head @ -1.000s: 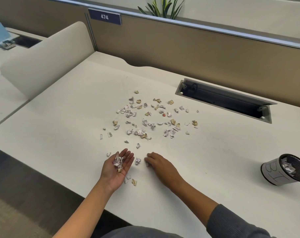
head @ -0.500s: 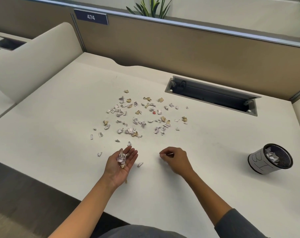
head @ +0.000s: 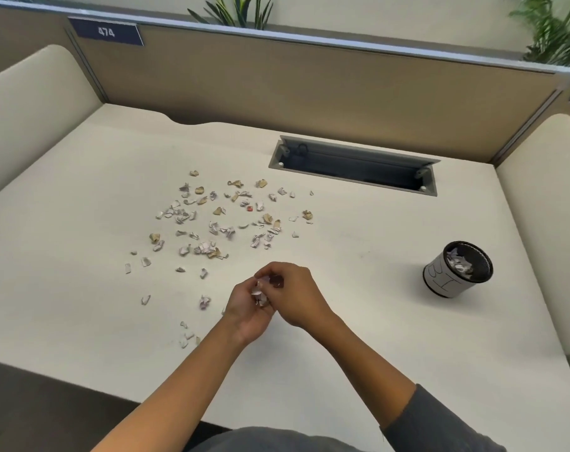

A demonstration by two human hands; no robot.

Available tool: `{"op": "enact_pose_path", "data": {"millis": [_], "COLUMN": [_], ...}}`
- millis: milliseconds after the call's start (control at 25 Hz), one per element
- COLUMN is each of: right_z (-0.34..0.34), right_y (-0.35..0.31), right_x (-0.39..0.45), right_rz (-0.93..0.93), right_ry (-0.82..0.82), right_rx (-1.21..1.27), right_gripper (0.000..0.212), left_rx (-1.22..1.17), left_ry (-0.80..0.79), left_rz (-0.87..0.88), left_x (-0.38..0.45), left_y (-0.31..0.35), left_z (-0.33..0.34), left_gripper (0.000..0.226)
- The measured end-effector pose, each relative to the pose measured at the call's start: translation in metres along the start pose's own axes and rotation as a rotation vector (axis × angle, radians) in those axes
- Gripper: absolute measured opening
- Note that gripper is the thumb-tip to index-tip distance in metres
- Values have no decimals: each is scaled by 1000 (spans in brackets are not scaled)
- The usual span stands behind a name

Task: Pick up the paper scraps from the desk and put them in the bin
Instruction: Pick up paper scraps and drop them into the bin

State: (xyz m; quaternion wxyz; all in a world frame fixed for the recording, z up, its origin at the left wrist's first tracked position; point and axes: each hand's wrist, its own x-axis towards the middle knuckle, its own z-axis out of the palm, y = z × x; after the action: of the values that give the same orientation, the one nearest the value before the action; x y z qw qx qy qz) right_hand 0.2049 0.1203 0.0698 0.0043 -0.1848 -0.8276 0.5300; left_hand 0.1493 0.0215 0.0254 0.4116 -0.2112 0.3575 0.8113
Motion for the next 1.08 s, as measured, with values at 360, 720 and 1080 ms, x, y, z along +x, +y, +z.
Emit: {"op": "enact_pose_path", "data": {"millis": [360,720,1080], "right_z": [-109,-183,-234], "right_y": [48,117,154], "right_x": [-27,-54,-65], "right_rz": [33,74,126], "right_ry": [175,565,857], "right_rx": [199,353,320], "right_gripper": [28,25,19], "left_rx": [-87,52,387], "left_ry": [-145,-144,-247], "left_rz": [-134,-203,-46], "left_x": [27,58,89], "left_y": [-67,-134,-175], "left_z": [59,155,263], "left_gripper": [31,35,45]}}
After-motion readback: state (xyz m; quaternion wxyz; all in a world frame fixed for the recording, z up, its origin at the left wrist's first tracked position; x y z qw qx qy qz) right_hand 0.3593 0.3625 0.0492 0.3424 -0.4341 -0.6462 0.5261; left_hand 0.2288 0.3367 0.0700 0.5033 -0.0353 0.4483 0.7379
